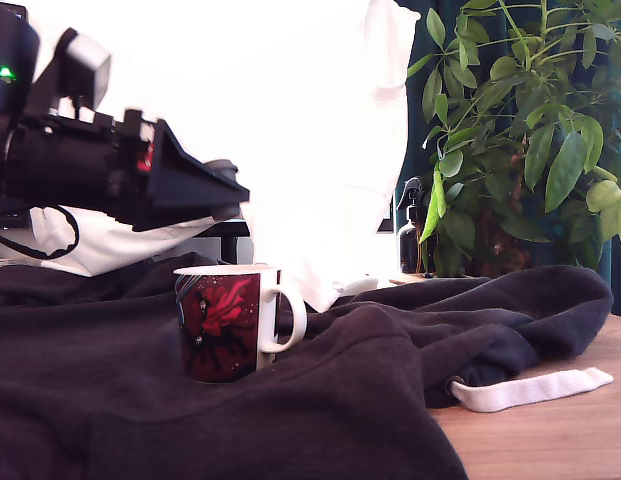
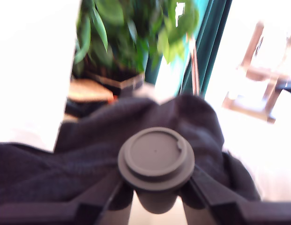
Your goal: Pick the grey coffee capsule and place it inside the red coffee cup
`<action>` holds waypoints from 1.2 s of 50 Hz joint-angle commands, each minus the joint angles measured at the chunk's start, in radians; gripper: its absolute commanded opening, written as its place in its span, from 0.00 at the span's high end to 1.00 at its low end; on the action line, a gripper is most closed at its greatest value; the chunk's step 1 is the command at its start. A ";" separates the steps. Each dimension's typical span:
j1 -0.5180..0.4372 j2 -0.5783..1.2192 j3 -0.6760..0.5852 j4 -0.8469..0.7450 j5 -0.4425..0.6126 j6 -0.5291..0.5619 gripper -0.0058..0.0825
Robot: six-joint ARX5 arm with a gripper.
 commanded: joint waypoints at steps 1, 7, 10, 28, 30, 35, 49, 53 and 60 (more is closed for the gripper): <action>-0.025 -0.029 0.003 -0.045 -0.022 0.061 0.79; -0.053 -0.059 0.003 -0.142 -0.098 0.139 0.79; -0.061 -0.074 0.003 -0.179 -0.138 0.159 0.79; -0.066 -0.123 0.004 -0.311 -0.246 0.202 0.49; -0.067 -0.123 0.004 -0.314 -0.244 0.202 0.36; -0.079 -0.123 0.004 -0.324 -0.248 0.195 0.20; -0.093 -0.160 0.005 -0.336 -0.258 0.195 0.20; -0.090 -0.201 0.005 -0.345 -0.311 0.187 0.26; -0.063 -0.299 0.005 -0.385 -0.429 0.183 0.76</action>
